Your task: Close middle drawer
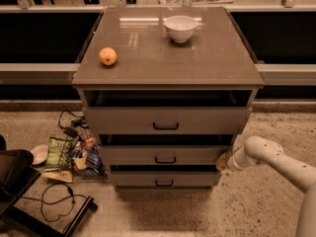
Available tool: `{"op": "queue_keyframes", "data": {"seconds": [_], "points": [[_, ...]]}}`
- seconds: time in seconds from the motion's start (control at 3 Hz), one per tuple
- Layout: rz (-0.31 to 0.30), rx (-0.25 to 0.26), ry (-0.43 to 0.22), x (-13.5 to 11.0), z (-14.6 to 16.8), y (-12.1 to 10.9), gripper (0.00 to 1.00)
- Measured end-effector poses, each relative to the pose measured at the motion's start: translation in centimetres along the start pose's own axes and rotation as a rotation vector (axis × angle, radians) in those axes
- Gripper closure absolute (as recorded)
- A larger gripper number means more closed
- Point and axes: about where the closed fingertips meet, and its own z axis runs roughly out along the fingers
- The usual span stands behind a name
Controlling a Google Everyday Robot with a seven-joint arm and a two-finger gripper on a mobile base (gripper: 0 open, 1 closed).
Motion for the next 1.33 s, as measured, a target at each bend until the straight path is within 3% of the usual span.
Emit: {"op": "queue_keyframes", "data": {"seconds": [0.33, 0.67, 1.0, 1.33], "points": [[0.005, 0.048, -0.006, 0.7, -0.8, -2.8, 1.0], [0.005, 0.048, -0.006, 0.7, -0.9, -2.3, 1.0], [0.009, 0.032, -0.01, 0.5, -1.4, 0.8, 1.0], [0.007, 0.103, 0.065, 2.3, -7.7, 3.6, 1.0]]}}
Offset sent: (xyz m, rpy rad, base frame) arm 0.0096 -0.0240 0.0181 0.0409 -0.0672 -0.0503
